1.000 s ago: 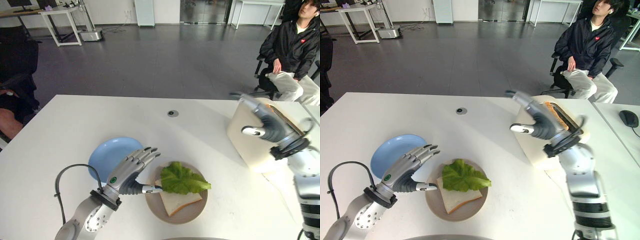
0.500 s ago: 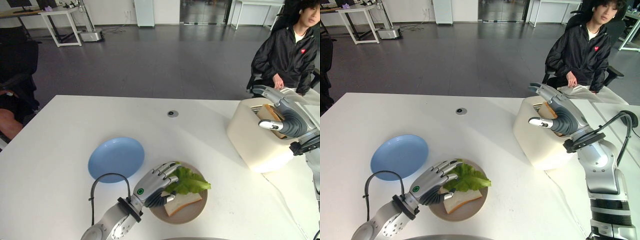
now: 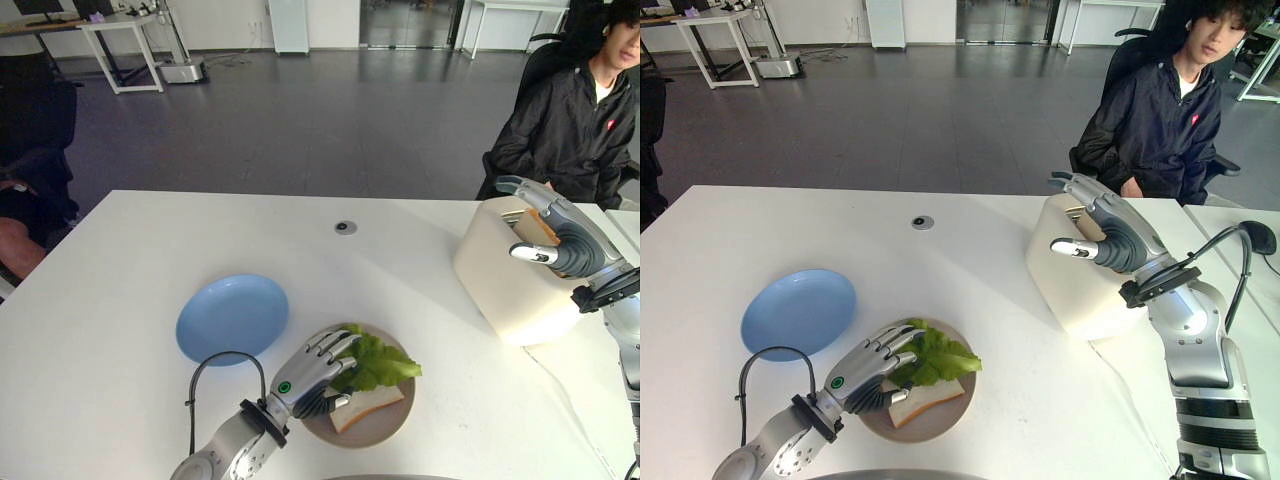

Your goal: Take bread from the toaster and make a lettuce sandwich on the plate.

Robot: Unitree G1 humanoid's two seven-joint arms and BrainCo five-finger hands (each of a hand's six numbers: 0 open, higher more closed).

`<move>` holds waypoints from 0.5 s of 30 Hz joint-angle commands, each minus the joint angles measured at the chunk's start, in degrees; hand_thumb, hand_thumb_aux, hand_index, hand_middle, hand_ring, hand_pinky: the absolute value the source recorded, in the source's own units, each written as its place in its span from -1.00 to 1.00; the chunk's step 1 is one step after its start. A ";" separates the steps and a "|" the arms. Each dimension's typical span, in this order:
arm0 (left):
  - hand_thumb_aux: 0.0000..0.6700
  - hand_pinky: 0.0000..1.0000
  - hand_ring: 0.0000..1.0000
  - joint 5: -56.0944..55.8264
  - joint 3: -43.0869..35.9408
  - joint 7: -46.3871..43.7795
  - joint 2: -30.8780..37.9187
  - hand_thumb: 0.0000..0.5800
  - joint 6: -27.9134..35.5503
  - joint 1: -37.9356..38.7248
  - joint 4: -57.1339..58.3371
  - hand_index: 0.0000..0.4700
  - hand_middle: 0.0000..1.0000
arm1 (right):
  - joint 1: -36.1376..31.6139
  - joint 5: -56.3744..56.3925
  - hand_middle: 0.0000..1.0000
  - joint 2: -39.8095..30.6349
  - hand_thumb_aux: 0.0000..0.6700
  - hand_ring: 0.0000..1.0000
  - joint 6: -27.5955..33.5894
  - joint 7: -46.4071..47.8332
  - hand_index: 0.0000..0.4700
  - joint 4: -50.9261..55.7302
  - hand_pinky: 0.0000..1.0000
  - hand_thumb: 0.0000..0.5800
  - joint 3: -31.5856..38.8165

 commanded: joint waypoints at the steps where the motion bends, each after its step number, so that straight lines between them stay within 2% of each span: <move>1: 0.40 -1.00 -1.00 0.83 -0.69 0.06 0.60 0.82 0.53 0.27 1.01 0.40 -1.00 | -0.24 0.58 -1.00 0.05 -1.00 -1.00 0.37 0.66 -1.00 -0.14 -1.00 -1.00 0.58; 2: 0.48 -1.00 -1.00 0.91 -0.74 0.08 0.63 0.87 0.59 0.25 1.07 0.48 -1.00 | -0.22 0.58 -1.00 0.11 -1.00 -1.00 0.38 0.70 -1.00 -0.16 -1.00 -1.00 0.64; 4: 0.91 -1.00 -1.00 0.96 -0.79 0.08 0.77 1.00 0.70 0.21 1.09 0.91 -1.00 | -0.27 0.57 -1.00 0.21 -1.00 -1.00 0.46 0.76 -1.00 -0.24 -1.00 -1.00 0.79; 5: 1.00 -1.00 -1.00 0.95 -0.81 0.09 0.83 1.00 0.75 0.19 1.09 1.00 -1.00 | -0.29 0.57 -1.00 0.24 -1.00 -1.00 0.51 0.77 -1.00 -0.29 -1.00 -1.00 0.86; 15: 1.00 -1.00 -1.00 -3.23 0.18 1.24 1.09 1.00 -0.91 0.14 -0.43 1.00 -1.00 | -0.29 0.35 -1.00 0.67 -1.00 -1.00 0.56 0.54 -1.00 -0.39 -1.00 -1.00 1.34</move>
